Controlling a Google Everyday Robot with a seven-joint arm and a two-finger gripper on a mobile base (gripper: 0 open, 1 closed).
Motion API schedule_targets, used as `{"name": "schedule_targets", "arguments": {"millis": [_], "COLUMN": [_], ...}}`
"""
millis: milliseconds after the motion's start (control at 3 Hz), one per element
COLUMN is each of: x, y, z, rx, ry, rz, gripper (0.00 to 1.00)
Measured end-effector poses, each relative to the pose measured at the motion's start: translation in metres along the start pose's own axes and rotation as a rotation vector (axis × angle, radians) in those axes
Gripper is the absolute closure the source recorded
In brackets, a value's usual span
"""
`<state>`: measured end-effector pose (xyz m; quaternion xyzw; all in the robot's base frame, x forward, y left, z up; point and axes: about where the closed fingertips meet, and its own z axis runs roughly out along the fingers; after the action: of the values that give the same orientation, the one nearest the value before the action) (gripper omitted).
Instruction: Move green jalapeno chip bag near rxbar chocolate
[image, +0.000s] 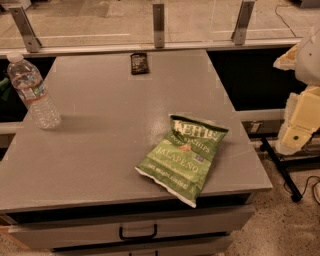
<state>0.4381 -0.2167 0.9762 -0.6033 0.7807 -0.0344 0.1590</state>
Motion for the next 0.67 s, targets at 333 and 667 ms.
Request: {"name": "schedule_targets", "arguments": {"millis": [333, 667], "x": [0.0000, -0.0042], "y": [0.0000, -0.0011], "z": [0.0000, 0.0037], "rx": [0.000, -0.015], "ry": [0.000, -0.024], "rz": [0.000, 0.014], "gripper": [0.00, 0.00]}}
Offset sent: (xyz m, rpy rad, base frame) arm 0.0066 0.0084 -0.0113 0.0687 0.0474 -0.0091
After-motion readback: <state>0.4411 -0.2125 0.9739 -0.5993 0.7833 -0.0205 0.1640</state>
